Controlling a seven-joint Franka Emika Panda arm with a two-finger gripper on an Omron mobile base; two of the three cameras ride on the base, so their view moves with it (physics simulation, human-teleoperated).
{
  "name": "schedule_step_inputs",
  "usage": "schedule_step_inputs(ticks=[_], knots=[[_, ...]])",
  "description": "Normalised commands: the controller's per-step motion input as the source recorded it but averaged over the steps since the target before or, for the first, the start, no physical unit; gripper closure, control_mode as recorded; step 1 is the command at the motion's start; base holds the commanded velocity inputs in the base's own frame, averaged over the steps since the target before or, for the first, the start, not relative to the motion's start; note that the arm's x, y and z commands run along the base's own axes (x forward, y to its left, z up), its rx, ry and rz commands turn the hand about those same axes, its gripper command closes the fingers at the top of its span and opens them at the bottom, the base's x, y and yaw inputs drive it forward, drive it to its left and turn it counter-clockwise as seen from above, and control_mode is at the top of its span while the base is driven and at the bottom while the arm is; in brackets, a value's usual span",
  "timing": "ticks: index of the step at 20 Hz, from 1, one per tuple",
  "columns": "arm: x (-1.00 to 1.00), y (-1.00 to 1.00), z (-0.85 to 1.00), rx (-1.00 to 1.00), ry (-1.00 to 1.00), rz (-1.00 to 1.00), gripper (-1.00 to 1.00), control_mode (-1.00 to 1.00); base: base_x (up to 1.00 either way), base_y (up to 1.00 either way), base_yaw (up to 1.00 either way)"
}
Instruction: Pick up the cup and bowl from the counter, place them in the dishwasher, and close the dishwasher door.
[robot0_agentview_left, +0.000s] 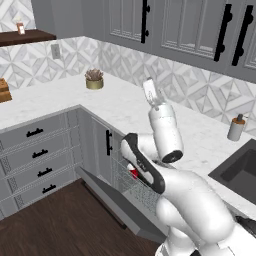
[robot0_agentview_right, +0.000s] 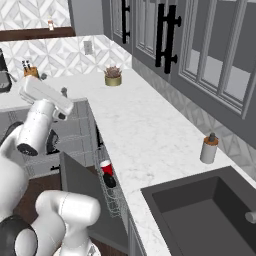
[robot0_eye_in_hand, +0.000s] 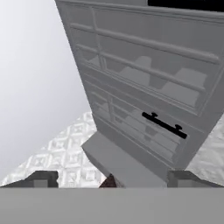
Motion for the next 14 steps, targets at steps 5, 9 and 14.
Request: schedule_step_inputs(ticks=[5,9,14], knots=[[-0.25,0.63,0.41,-0.63,0.78,0.0,-1.0,-1.0,0.0,0.0,0.0],[-0.03,0.98,-0.03,-0.45,1.0,0.0,-1.0,-1.0,0.0,0.0,0.0],[-0.1,0.95,-0.19,-0.37,0.95,0.0,-1.0,-1.0,0.0,0.0,0.0]])
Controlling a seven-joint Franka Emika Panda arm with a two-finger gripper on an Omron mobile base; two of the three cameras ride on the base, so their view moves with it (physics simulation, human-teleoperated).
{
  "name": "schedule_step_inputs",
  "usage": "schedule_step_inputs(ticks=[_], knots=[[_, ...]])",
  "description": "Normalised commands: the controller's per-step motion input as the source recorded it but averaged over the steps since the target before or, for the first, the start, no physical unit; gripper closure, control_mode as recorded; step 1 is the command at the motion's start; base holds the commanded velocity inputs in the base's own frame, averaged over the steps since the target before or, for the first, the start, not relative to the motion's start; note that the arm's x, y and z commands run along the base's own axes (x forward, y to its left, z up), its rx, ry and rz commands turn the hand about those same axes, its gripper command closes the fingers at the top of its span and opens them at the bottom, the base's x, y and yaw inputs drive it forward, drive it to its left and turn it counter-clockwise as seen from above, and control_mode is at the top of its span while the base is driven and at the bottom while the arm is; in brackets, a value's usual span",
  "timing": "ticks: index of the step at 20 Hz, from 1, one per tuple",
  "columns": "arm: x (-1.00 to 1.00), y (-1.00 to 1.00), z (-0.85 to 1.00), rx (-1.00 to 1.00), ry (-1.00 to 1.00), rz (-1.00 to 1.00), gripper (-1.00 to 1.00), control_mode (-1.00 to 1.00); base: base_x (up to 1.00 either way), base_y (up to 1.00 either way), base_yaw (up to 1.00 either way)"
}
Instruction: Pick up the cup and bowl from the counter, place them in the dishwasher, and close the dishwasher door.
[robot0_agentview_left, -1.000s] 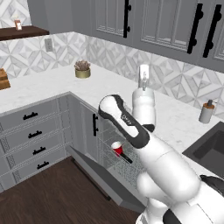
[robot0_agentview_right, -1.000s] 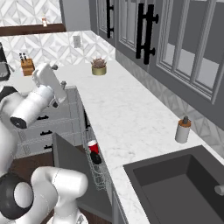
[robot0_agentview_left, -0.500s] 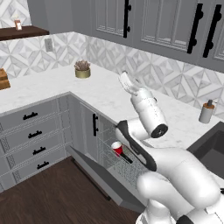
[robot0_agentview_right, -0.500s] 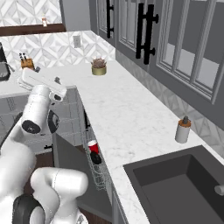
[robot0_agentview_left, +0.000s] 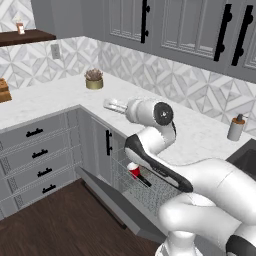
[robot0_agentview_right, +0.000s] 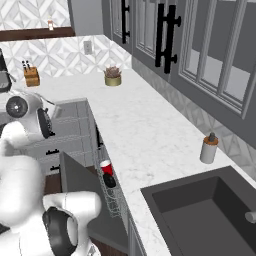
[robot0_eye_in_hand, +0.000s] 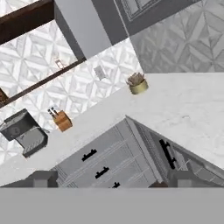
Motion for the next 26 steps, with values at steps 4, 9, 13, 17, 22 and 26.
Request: schedule_step_inputs(ticks=[4,9,13,17,22,26], knots=[[0.0,0.94,-0.85,-0.32,0.71,0.0,-1.0,-1.0,0.0,0.0,0.0],[-0.07,0.51,-1.0,-0.53,0.45,0.01,-1.0,-1.0,0.0,0.0,0.0],[-0.14,0.0,-1.0,-0.28,0.32,0.15,-1.0,-1.0,0.0,0.0,0.0],[-0.27,0.02,-1.0,-0.23,0.45,0.17,-1.0,-1.0,0.0,0.0,0.0],[-0.4,-0.02,-1.0,-0.16,0.39,0.19,-1.0,-1.0,0.0,0.0,0.0],[-0.89,0.09,-1.0,-0.12,0.18,0.18,-1.0,-1.0,0.0,0.0,0.0]])
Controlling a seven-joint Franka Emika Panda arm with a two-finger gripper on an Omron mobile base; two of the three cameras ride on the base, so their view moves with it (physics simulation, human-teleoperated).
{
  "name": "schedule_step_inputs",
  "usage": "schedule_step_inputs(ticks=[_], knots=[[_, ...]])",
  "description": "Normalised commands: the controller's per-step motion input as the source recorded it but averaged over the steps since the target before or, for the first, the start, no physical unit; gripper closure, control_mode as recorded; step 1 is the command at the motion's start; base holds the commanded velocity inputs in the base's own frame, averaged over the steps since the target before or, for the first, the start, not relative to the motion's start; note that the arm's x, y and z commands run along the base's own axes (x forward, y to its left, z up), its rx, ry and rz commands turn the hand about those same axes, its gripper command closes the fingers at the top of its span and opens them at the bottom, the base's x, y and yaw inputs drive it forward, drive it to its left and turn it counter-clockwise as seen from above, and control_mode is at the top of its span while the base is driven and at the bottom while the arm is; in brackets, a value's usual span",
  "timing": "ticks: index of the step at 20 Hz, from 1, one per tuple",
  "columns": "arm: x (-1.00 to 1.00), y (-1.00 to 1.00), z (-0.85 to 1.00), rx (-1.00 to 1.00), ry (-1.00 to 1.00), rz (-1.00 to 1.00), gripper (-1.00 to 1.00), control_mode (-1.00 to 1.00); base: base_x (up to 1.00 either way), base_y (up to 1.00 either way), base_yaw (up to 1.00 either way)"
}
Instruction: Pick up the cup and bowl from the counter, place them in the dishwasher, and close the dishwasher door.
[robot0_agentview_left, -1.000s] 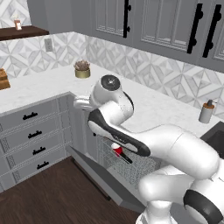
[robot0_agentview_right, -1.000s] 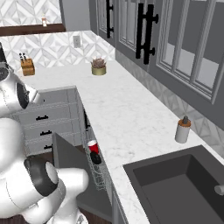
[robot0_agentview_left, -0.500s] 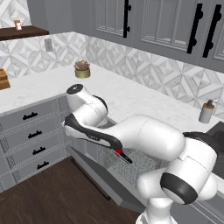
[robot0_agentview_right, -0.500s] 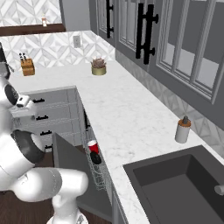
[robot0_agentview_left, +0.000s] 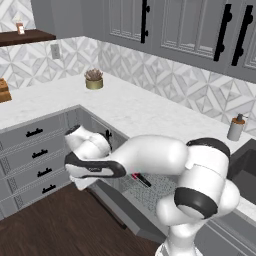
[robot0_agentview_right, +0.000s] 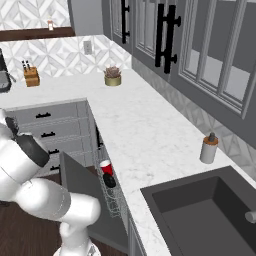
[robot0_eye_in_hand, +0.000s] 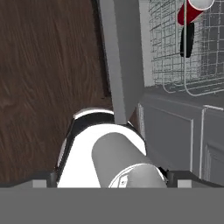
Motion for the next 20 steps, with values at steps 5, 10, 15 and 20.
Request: schedule_step_inputs(ticks=[5,10,15,20], knots=[[-0.22,0.0,-1.0,-0.16,0.03,0.14,-1.0,-1.0,0.0,0.0,0.0],[0.16,0.23,-1.0,-0.19,-0.02,0.03,-1.0,-1.0,0.0,0.0,0.0],[0.26,0.87,-1.0,-0.17,0.0,0.0,-1.0,-1.0,0.0,0.0,0.0],[0.37,0.71,-0.54,-0.09,0.07,-0.01,-1.0,-1.0,0.0,0.0,0.0]])
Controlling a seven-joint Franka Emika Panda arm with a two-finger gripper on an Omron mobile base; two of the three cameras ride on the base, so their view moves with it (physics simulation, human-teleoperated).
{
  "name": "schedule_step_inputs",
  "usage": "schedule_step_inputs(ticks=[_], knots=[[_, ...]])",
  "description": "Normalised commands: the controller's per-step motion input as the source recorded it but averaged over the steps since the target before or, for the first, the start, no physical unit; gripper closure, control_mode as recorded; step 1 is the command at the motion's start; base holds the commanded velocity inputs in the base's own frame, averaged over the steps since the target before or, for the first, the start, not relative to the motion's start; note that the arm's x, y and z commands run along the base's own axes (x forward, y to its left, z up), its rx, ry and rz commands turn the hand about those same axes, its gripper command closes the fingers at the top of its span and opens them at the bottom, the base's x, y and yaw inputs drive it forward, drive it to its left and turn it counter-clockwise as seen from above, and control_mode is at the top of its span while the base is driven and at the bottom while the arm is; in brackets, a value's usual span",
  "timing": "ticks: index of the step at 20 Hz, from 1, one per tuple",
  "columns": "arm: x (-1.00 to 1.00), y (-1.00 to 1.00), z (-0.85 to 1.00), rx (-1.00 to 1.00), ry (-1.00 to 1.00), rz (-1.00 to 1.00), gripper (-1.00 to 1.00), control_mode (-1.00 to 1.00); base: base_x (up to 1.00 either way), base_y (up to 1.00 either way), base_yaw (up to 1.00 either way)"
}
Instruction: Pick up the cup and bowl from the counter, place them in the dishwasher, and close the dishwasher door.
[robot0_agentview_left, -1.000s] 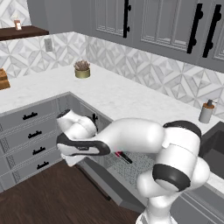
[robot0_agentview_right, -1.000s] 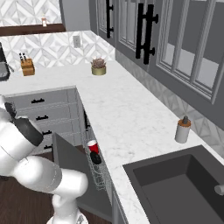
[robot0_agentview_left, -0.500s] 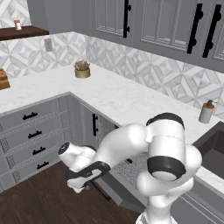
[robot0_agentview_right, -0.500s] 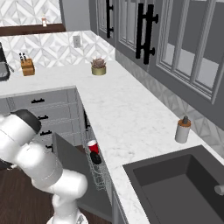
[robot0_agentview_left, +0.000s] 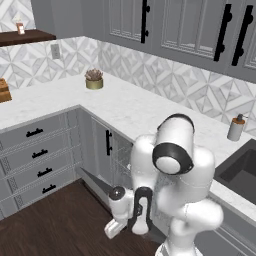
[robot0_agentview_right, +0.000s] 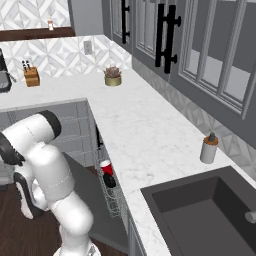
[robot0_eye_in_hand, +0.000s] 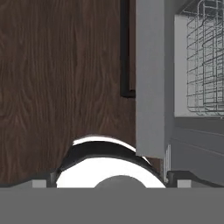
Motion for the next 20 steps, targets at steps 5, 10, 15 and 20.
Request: schedule_step_inputs(ticks=[5,10,15,20], knots=[[0.07,0.76,-0.07,-0.08,-0.03,-0.22,-1.0,-1.0,0.0,0.0,0.0],[0.03,0.7,-0.02,-0.07,-0.01,-0.24,-1.0,-1.0,0.0,0.0,0.0],[0.08,0.96,-0.17,-0.03,0.0,-0.08,-1.0,-1.0,0.0,0.0,0.0],[0.11,0.94,-0.27,-0.01,0.0,-0.05,-1.0,-1.0,0.0,0.0,0.0]])
